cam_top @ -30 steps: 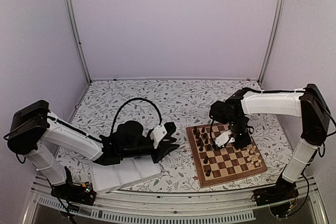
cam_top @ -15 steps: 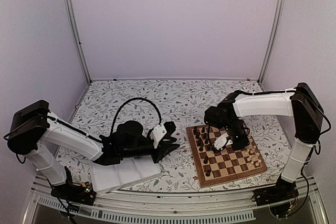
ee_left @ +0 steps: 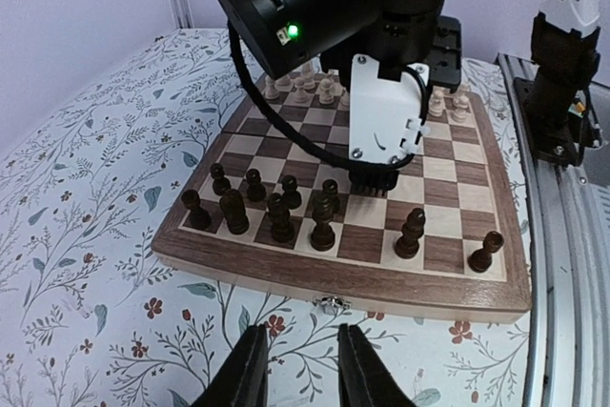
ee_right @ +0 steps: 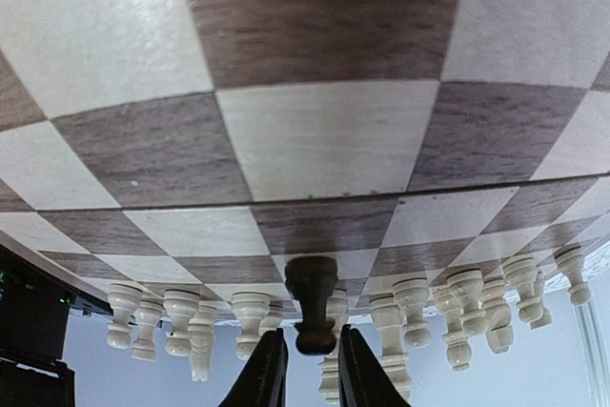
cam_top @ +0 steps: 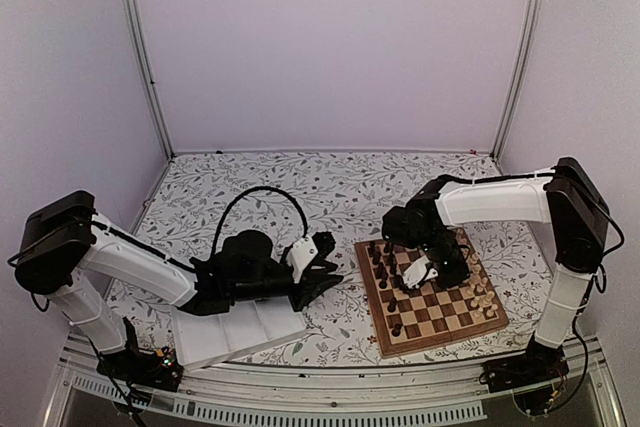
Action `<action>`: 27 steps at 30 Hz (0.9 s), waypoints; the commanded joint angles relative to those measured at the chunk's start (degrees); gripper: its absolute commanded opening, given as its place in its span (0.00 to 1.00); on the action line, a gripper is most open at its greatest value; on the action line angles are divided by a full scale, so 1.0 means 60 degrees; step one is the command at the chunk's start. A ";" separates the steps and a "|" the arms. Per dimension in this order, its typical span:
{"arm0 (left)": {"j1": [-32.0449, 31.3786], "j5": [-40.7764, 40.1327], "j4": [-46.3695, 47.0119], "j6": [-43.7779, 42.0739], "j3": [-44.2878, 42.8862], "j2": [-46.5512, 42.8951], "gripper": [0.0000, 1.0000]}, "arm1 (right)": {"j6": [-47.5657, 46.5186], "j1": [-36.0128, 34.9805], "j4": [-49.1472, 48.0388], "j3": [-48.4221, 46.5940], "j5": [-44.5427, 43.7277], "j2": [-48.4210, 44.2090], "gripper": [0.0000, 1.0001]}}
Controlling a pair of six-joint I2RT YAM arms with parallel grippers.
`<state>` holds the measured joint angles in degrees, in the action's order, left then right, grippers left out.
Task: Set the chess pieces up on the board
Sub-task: Place the chess piece on the chessboard.
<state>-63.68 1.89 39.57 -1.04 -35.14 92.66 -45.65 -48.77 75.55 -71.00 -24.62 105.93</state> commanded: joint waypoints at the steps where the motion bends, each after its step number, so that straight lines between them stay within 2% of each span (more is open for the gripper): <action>1: 0.0063 0.0051 0.0183 0.0041 0.0019 0.0150 0.28 | 0.0093 -0.0085 0.0010 -0.0233 0.0245 0.0113 0.24; 12: 0.0066 0.0042 0.0109 0.0043 -0.0005 0.0151 0.28 | 0.0034 -0.0089 0.0225 -0.0729 0.0846 -0.0293 0.33; 19: 0.0048 0.0056 -0.0124 0.0015 -0.0027 -0.0349 0.29 | -0.0673 0.0994 -0.0075 -0.1197 0.3204 -0.1702 0.40; 23: 0.0052 -0.0068 -0.1049 -0.0151 -0.0532 -0.0630 0.31 | -0.0854 0.2123 -0.1049 -0.0804 0.5007 -0.2806 0.42; 27: 0.0051 -0.0424 -0.2508 -0.0272 -0.1428 -0.0844 0.32 | -0.0467 0.3003 -0.2678 0.0326 0.6606 -0.3909 0.42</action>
<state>-63.70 1.63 32.84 -1.50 -38.17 90.15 -49.12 -34.52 69.21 -74.61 1.65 88.23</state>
